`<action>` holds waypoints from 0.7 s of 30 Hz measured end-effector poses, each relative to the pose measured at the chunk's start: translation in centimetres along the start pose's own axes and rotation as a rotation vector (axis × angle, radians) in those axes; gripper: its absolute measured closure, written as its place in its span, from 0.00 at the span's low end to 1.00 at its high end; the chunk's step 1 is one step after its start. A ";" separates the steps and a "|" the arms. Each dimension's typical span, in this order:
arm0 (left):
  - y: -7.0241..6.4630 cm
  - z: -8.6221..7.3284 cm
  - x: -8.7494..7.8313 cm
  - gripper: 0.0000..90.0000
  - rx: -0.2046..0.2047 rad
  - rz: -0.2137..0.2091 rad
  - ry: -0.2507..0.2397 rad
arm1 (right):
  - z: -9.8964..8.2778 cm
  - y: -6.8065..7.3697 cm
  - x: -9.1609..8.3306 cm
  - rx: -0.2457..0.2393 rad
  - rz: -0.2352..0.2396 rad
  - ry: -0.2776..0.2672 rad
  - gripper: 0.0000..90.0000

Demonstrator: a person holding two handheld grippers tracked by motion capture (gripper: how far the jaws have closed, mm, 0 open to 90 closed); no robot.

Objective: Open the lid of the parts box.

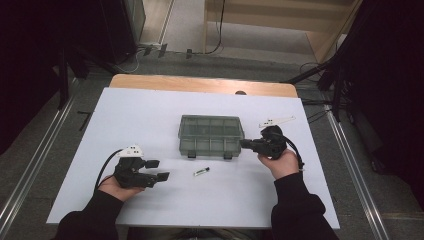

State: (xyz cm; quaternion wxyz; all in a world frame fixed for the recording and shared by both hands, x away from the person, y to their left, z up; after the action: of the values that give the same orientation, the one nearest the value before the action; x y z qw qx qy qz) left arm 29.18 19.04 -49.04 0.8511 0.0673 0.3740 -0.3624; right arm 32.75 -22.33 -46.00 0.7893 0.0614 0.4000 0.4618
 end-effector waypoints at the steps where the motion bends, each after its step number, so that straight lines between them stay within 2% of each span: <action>1: 0.1 0.0 0.1 0.36 -0.005 -0.001 -0.002 | 0.1 0.0 0.0 -0.001 0.002 0.000 1.00; 9: 0.4 0.8 0.3 0.36 -0.008 0.013 0.015 | 0.7 0.1 -0.2 -0.001 0.001 0.011 1.00; 14: 0.5 1.6 0.3 0.36 0.000 0.015 0.019 | 0.9 0.2 -0.2 0.013 0.008 0.008 1.00; 21: 0.3 2.7 0.5 0.36 0.020 0.015 0.019 | 1.3 0.4 -0.4 0.011 -0.007 0.006 1.00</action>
State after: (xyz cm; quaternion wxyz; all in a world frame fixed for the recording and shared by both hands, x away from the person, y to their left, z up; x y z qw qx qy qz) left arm 31.18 17.98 -47.51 0.8495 0.0822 0.3778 -0.3589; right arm 33.28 -22.08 -44.67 0.7895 0.0630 0.4050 0.4569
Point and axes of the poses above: each handheld gripper's, and its own axes: x roughly forward along the jaws, z roughly out of its top, y roughly to its left, the point moved 1 cm from there along x, roughly forward along the jaws, and after that the axes turned 14 degrees about z, right-handed, at the moved point
